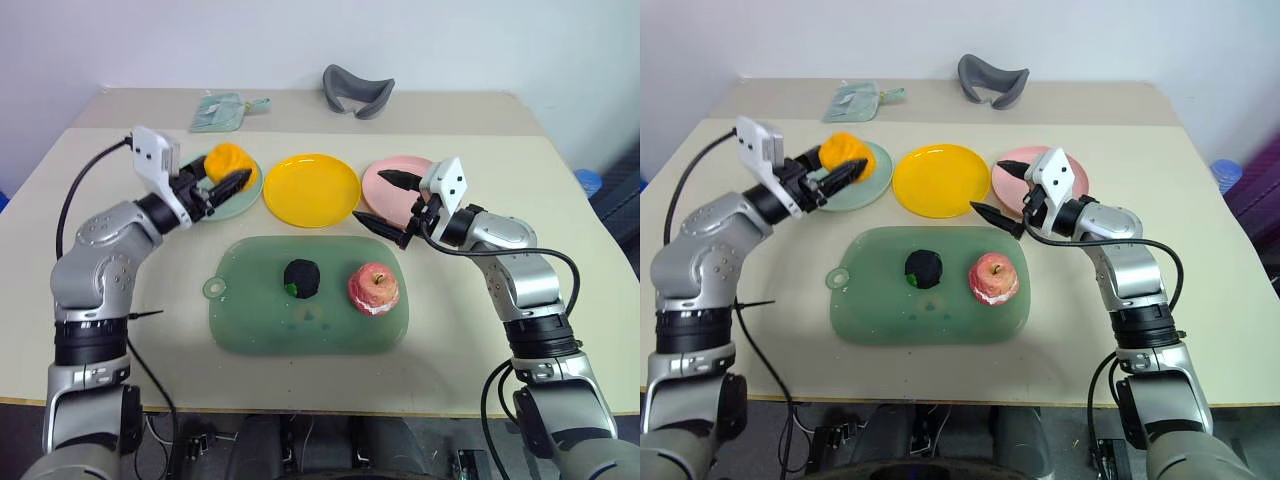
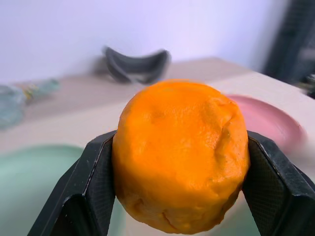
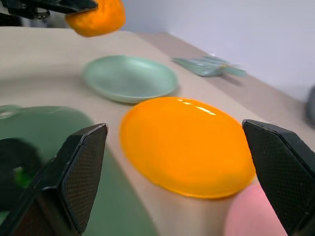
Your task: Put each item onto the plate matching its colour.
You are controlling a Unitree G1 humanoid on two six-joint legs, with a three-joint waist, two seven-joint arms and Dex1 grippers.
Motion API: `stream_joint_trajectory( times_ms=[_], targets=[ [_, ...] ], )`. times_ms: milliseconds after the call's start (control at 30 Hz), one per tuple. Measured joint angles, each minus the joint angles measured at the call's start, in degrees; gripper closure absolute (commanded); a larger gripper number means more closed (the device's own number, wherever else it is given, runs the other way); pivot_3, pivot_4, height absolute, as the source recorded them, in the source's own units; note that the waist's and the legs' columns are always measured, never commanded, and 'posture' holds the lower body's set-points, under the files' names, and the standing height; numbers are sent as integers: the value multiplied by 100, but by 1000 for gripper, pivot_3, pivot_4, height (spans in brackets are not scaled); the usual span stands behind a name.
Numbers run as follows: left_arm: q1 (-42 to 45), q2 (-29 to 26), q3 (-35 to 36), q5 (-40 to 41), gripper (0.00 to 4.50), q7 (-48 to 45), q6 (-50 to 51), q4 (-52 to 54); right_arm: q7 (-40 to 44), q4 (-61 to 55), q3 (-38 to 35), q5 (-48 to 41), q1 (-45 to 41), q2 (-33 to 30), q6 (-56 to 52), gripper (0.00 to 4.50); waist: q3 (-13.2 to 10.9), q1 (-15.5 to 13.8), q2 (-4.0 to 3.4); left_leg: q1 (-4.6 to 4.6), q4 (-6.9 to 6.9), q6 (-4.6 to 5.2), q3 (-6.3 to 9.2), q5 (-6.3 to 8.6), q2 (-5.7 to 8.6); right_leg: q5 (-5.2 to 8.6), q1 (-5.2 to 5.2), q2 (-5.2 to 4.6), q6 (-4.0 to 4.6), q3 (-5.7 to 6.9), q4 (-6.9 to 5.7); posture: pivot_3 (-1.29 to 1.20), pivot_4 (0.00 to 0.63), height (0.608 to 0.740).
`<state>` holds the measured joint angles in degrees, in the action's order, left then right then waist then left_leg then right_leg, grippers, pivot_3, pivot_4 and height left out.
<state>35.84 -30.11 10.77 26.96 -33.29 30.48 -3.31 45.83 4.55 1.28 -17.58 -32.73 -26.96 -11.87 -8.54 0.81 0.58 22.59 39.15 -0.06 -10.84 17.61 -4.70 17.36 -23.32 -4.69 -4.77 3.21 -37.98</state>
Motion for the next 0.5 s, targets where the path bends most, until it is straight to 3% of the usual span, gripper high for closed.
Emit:
stream_joint_trajectory(
  times_ms=[167, 333, 500],
  targets=[
    [495, 407, -553, -884, 1636, 477, -619, -981, -168, -570, -280, -301, 172, -145, -525, 0, -1, -38, 1, 10, 0, 0, -8, 0, 3, 1, -2, 0, -1, 4, 4, 0, 150, 740],
    [1101, 975, -746, -1308, 1636, 843, -881, -2162, -170, -1311, -633, -602, 729, -462, -1034, 0, -4, -36, 6, 14, 3, -1, -4, -1, 5, 1, -3, 1, -2, 6, 4, 0, 150, 740],
    [1792, 1537, -889, -1587, 1636, 1003, -1265, -3440, -347, -1628, -669, -646, 760, -463, -1293, 0, -6, -7, 10, 14, -2, -3, -5, -2, 5, 1, -8, 5, -3, 6, 5, 0, 150, 740]
  ],
)
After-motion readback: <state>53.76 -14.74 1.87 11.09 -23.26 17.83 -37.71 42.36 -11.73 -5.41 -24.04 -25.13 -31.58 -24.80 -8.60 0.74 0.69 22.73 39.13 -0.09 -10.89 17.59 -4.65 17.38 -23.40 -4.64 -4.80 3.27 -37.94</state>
